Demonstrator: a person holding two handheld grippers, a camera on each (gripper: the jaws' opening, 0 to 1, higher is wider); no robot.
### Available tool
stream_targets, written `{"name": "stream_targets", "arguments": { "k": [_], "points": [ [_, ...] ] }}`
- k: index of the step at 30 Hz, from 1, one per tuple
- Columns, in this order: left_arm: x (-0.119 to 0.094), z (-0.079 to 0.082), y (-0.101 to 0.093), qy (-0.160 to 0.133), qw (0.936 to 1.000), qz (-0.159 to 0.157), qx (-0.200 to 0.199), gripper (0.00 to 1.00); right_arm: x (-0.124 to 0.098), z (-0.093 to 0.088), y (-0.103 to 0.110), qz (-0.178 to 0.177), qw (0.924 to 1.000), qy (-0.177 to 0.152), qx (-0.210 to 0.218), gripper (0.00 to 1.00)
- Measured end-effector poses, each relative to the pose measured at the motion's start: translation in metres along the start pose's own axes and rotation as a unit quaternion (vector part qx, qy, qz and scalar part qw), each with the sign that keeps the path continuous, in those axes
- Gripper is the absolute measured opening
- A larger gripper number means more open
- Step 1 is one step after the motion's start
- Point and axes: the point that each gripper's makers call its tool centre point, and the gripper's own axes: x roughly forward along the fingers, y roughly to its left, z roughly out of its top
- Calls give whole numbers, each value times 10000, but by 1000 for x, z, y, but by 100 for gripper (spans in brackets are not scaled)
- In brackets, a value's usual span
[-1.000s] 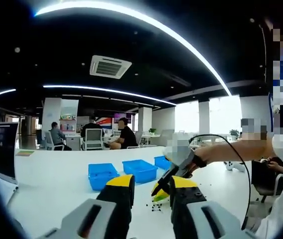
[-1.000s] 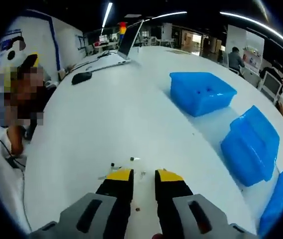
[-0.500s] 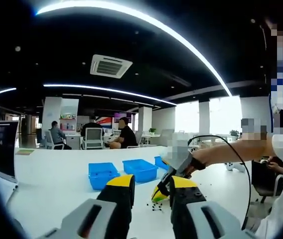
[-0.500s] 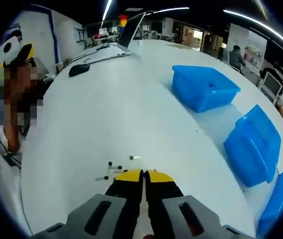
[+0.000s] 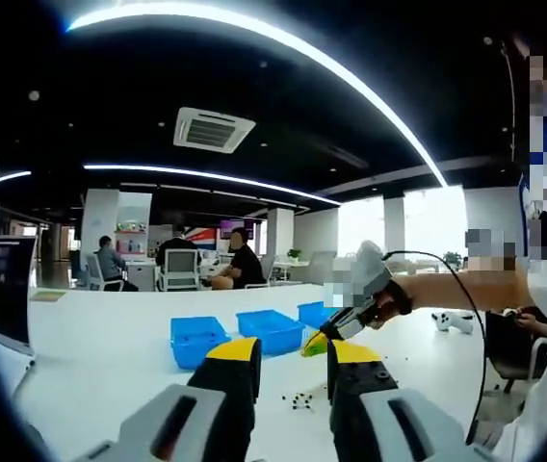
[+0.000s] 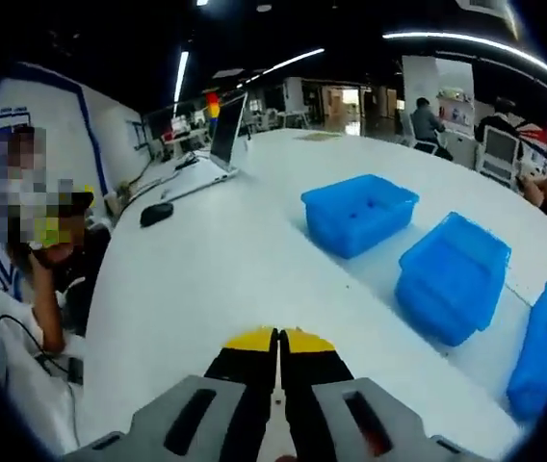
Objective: Pick up the resistors one by one and place each resistor into its matching bin, sorting the parts by color and model until every resistor is separated into the correct bin for its type
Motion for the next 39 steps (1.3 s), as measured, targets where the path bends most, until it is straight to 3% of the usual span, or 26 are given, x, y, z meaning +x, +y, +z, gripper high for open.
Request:
{"name": "stream_targets", "arguments": {
  "k": [3,8,14,19,25,30,39],
  "points": [
    [1,-1,-1,21,10000,-21,2,29,-33,9,-1,-69,9982,-569,159,4],
    [3,-3,-3,57,10000,-63,2,30,-86,6,5,-332,9911,-1269,225,4],
    [7,-5,-5,94,9999,-78,-3,30,-139,-10,10,-820,9792,-1853,120,4],
    [9,-9,-6,134,9999,-102,-24,30,-166,-24,14,-1156,9714,-2074,97,4],
    [11,-13,-5,165,9998,-128,-49,30,-183,-30,14,-1343,9641,-2282,187,4],
    [12,-15,-6,192,9997,-147,-64,30,-189,-22,8,-1427,9601,-2393,241,4],
    [11,-14,-7,188,9997,-138,-51,30,-166,5,-13,-1430,9608,-2370,129,4]
  ]
}}
